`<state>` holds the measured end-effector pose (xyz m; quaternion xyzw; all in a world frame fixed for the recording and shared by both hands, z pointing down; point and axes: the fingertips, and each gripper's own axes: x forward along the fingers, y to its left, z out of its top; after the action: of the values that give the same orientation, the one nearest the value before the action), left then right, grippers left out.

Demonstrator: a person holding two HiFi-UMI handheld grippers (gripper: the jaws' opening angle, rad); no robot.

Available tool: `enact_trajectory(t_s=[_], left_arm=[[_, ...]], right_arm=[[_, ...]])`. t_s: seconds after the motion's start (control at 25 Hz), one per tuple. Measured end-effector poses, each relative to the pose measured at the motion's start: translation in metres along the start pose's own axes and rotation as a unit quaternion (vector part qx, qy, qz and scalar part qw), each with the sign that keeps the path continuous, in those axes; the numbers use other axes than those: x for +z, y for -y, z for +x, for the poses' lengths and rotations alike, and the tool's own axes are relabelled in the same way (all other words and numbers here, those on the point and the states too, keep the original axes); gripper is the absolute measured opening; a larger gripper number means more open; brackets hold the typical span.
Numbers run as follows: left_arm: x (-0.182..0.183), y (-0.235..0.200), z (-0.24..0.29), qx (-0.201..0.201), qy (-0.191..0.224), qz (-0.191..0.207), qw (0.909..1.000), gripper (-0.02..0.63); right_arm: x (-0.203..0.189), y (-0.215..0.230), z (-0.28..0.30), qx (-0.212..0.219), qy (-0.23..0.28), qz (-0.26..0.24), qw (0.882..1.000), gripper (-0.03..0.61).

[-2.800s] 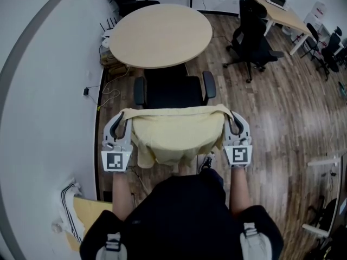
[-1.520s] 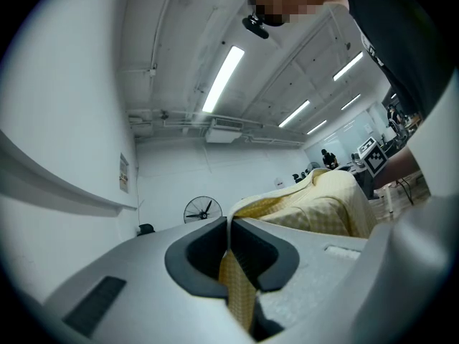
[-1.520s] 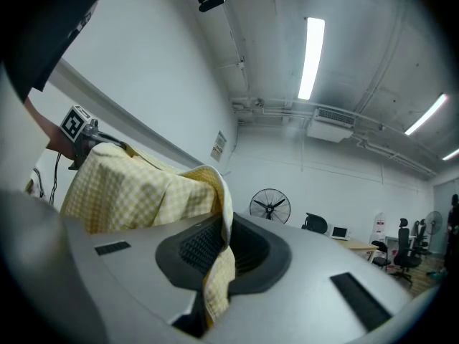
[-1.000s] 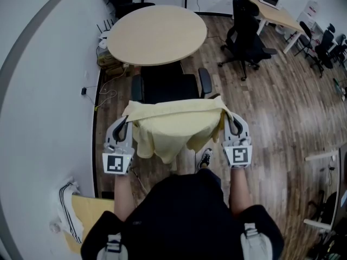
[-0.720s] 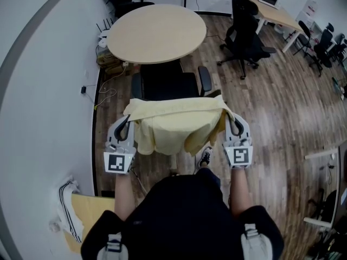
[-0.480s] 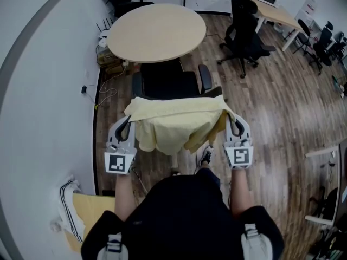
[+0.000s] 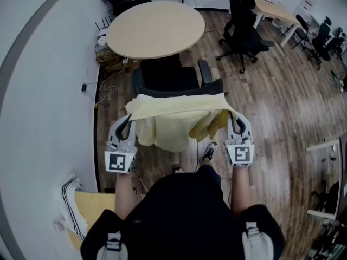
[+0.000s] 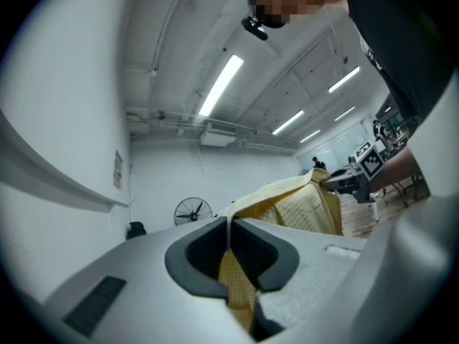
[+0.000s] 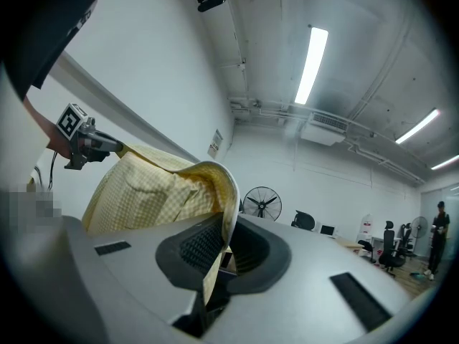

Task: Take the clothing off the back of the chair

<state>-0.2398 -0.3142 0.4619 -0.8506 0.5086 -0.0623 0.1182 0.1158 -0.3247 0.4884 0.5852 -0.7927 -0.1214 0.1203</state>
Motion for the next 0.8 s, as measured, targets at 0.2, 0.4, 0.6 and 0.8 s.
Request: enact_trajectory(t_s=[0.2,0.4,0.6,0.8], left_arm=[[-0.002,0.000,-0.006,-0.003,0.008,-0.004,1.0000,0.011],[0.000,0.000,-0.012,0.006,0.018,-0.013,0.9997,0.011],[0.005,-0.006,-0.017,0.022,0.020,-0.010,0.9995,0.011],[0.029,-0.005,-0.024,0.045,0.055,-0.032,0.9970,0.011]], right_arm=[[-0.004,-0.004,-0.012,-0.006,-0.009,-0.006,1.000,0.006],[-0.008,-0.003,-0.020,-0.011,-0.019,-0.001,1.000,0.005],[-0.008,0.002,-0.017,-0.006,-0.015,-0.010,1.000,0.003],[-0.005,0.002,-0.016,0.002,-0.007,0.003,1.000,0.003]])
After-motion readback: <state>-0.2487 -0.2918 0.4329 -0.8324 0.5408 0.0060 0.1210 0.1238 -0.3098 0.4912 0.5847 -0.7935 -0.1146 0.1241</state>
